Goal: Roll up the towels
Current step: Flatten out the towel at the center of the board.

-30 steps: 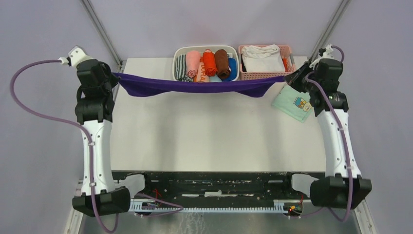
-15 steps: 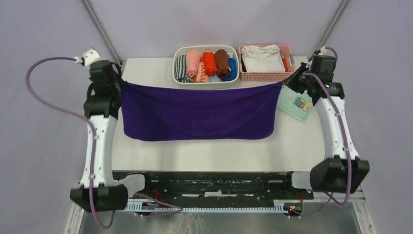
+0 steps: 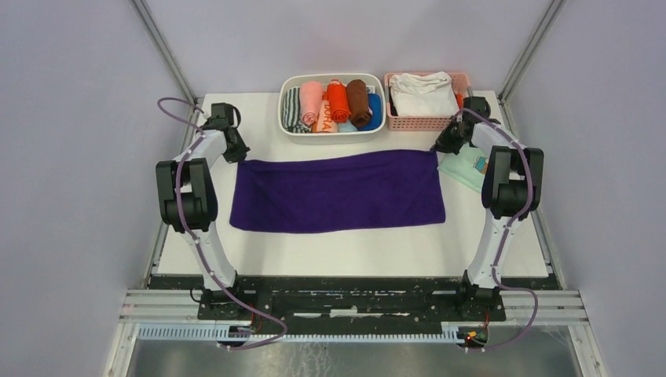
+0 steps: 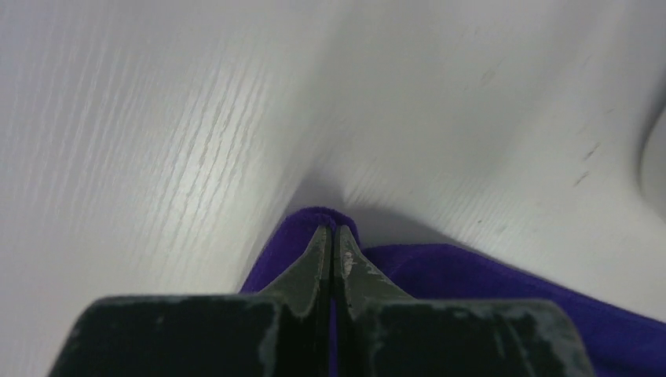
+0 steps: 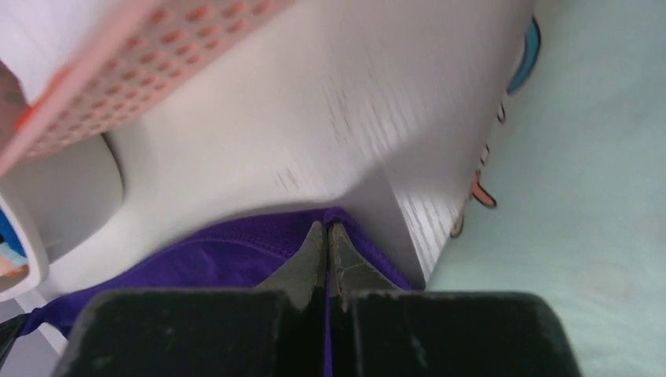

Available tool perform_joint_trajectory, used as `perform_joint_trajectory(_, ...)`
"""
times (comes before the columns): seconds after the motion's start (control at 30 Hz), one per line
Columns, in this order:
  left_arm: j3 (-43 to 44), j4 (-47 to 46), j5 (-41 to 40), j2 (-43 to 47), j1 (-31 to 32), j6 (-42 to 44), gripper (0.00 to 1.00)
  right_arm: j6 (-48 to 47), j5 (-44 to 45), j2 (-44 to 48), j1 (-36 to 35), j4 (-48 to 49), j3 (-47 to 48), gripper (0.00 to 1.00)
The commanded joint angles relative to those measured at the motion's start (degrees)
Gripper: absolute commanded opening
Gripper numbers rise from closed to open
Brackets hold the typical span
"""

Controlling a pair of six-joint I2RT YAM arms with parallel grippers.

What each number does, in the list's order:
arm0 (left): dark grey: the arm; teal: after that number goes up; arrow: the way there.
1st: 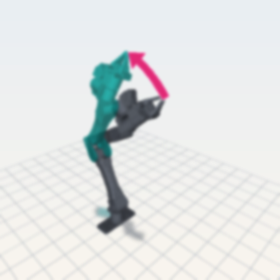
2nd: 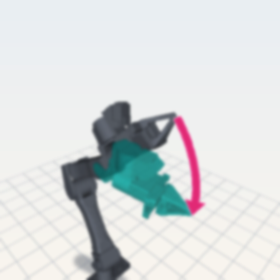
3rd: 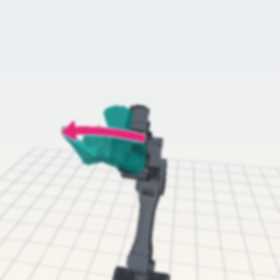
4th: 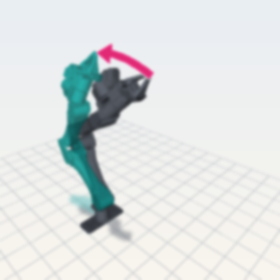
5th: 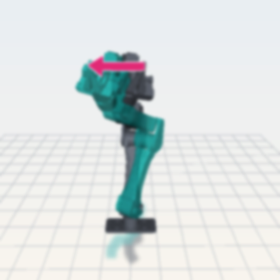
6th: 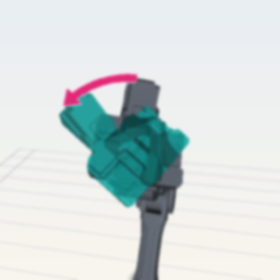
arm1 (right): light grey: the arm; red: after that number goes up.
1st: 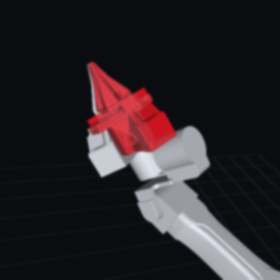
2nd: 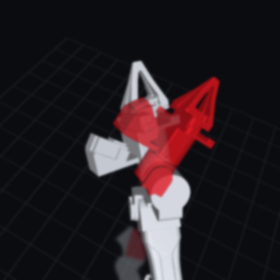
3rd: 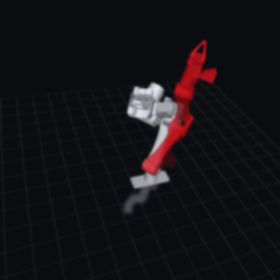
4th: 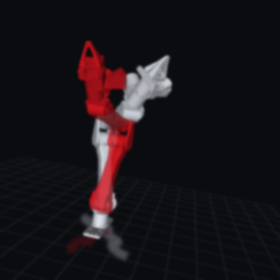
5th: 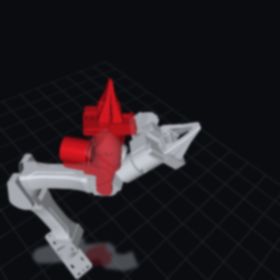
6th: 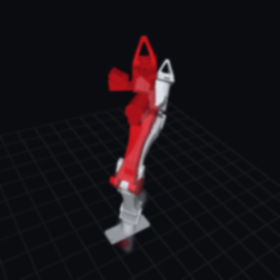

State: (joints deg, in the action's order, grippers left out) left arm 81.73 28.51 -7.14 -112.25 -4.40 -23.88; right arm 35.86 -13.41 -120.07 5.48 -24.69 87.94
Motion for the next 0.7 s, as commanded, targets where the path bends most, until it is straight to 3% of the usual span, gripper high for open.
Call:
perform_joint_trajectory(0.0,5.8,-6.2,2.4,1.0,-0.3,-2.1,0.03,-2.4,-0.9,-0.1,0.3,5.1,7.1,0.01)
perform_joint_trajectory(0.27,1.6,-8.2,2.4,5.4,-3.2,-5.3,0.03,-3.5,-0.7,0.8,1.2,4.9,7.6,0.01)
perform_joint_trajectory(0.67,-6.0,-8.3,3.4,13.3,-4.4,-6.8,0.03,-3.6,-2.8,7.9,2.0,4.7,-0.7,0.01)
